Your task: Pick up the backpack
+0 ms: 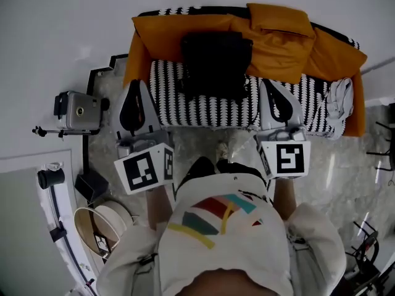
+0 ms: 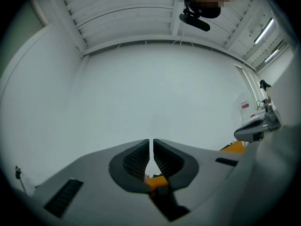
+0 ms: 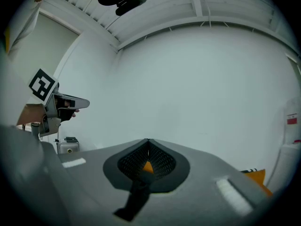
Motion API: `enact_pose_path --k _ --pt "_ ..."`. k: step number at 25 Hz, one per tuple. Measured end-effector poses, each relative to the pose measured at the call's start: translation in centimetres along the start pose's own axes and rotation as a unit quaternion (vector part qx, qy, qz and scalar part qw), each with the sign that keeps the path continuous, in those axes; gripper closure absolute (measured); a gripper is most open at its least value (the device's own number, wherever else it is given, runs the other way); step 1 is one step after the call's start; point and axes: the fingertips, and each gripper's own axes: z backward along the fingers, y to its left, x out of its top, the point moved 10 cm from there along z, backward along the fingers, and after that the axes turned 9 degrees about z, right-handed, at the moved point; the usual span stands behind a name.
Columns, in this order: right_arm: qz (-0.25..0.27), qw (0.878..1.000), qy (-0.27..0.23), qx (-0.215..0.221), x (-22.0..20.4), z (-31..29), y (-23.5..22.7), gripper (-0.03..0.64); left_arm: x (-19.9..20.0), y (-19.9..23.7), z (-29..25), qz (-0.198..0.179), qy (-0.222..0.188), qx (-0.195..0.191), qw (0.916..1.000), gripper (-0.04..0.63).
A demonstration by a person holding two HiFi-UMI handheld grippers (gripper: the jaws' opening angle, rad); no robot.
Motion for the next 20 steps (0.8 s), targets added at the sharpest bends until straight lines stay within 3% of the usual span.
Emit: enact_pose_path --k 11,20 --pt "-0.003 1.000 0.008 -0.026 0.5 -1.5 -0.3 0.614 -0.4 0.1 -4.2 0.014 0.001 -0.045 0.9989 0.560" --pt "-0.002 0.995 -0.027 -0.093 3.6 -3.9 0.0 0.614 1.2 0.9 -8.7 0.027 -0.023 -0.113 0.9930 0.560"
